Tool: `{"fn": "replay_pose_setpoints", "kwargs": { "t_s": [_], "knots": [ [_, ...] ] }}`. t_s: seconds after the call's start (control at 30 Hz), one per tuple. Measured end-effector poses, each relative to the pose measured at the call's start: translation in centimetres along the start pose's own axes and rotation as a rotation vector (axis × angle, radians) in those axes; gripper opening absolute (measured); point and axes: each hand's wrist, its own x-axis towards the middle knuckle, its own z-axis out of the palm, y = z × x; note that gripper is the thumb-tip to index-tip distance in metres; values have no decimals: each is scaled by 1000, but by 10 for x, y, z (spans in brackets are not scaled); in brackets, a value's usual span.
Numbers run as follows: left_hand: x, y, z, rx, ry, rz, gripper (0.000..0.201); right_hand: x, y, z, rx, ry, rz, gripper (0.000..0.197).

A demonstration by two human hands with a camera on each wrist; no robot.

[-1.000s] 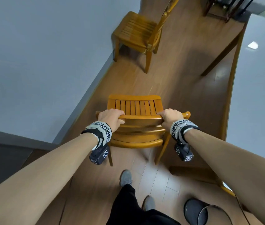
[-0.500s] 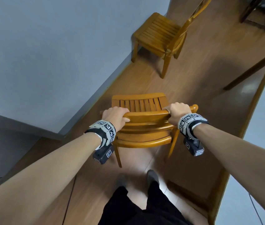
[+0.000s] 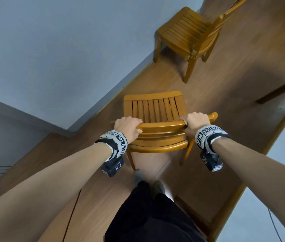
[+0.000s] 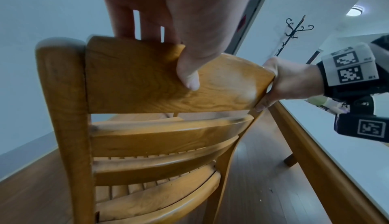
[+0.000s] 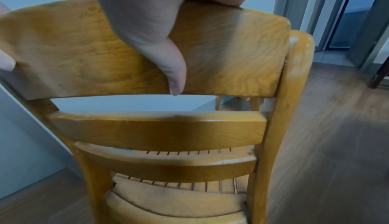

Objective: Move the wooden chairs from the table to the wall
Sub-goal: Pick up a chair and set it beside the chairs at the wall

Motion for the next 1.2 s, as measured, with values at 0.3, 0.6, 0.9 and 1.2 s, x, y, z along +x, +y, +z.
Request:
{"fn": "replay_pose_setpoints", "kwargs": {
  "t_s": [0.3,0.6,0.9,1.2],
  "knots": [
    [54,-27,10,17,-94,19,11,34,-5,15,67,-68,7,23],
    [134,-52,-30,-37,-20,-11,14,108,9,-35,54,-13,44,30],
    [202,-17,-16,-78,-102,-145,19,182,80,-45,53,-131,-130,23],
    [303,44,-51,-109,-90,-295,23,294,180,-109,-28,-165,-268,21]
  ]
}}
